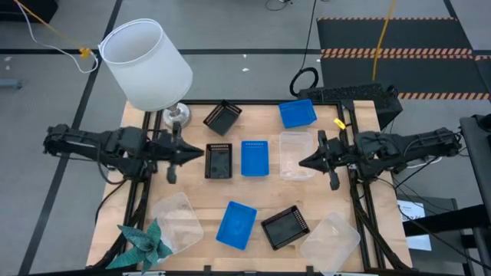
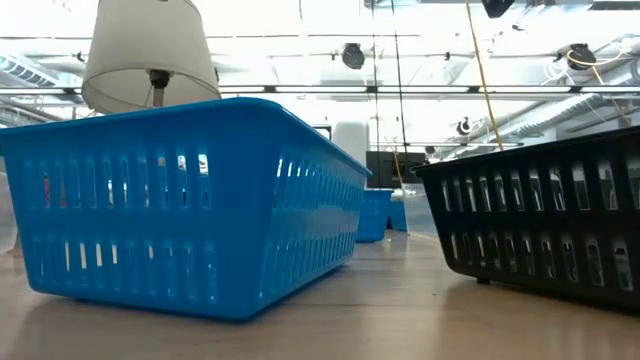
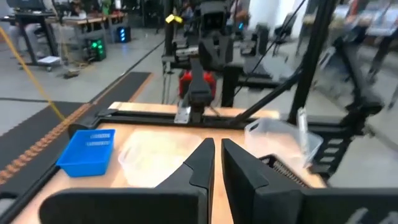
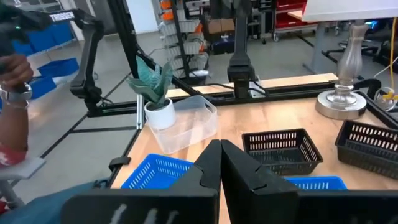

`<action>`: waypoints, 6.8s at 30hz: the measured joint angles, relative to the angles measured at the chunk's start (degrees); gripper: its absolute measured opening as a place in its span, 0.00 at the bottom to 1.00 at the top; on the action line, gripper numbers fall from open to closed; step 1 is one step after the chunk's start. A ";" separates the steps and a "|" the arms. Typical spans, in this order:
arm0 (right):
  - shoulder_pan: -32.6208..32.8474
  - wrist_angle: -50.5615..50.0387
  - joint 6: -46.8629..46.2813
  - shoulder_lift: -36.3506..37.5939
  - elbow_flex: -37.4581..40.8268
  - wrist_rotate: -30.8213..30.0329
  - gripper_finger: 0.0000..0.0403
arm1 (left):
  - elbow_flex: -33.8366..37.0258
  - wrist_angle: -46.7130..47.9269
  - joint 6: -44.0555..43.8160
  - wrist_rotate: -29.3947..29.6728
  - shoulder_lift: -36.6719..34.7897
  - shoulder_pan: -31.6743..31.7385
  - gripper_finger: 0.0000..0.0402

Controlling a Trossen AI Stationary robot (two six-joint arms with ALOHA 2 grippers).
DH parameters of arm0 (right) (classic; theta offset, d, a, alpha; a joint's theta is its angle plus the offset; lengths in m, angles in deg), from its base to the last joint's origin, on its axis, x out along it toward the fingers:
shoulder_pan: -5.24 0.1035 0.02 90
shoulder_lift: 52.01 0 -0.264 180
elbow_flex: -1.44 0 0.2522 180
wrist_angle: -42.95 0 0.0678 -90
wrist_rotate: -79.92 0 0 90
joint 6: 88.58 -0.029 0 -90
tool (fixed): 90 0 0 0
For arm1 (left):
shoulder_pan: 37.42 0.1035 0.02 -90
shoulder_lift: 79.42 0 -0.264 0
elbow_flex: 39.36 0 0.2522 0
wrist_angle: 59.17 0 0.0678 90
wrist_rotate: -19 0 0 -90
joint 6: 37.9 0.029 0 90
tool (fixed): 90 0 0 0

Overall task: Stack baskets by color
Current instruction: Stack the bottom right transparent bin on top of the top right transparent bin

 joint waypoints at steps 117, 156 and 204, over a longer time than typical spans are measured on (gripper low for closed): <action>45.63 -38.97 -59.51 -61.07 -38.97 -3.23 0.54 | -22.31 17.67 2.87 2.08 23.61 -2.16 0.08; 43.44 -37.25 -61.66 -60.61 -32.79 14.98 0.01 | -22.31 17.65 2.81 2.08 23.61 -2.16 0.08; 27.73 -78.86 -13.49 -54.22 -58.82 -17.42 0.00 | -22.31 17.78 1.43 2.08 23.63 -2.21 0.08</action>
